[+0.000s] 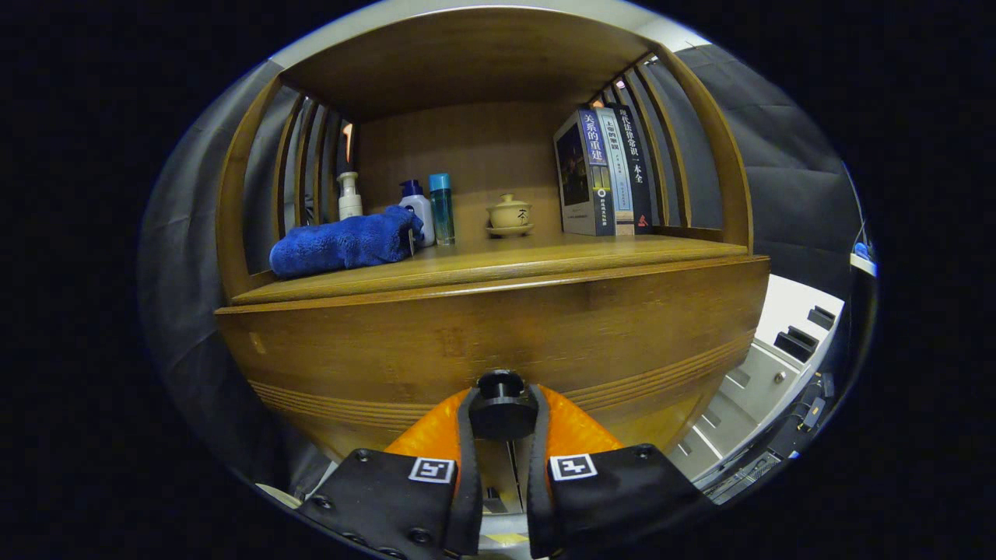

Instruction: Pull open the drawer, take out the items inside it, and place them on the countertop above the cabinet.

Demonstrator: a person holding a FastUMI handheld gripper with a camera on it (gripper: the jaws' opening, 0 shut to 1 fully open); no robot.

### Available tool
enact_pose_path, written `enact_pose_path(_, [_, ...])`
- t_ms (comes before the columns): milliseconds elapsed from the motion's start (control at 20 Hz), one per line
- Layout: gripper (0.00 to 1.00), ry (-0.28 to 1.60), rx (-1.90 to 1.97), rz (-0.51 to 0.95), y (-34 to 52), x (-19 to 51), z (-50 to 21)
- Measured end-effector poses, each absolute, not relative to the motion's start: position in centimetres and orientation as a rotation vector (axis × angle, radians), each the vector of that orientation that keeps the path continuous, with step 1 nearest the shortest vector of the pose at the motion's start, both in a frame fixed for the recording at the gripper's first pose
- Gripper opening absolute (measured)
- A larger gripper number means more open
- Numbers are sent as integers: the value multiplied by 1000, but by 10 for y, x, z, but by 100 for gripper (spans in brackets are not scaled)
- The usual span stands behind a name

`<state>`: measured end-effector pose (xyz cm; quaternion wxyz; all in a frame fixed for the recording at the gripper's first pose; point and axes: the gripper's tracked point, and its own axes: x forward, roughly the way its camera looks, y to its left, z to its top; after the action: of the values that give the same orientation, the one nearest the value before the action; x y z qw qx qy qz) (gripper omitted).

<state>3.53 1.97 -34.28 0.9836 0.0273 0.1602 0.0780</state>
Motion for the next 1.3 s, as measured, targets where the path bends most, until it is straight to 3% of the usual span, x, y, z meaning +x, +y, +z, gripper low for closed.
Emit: enact_pose_path(1300, [31,331,45,137,-2,-85,-341])
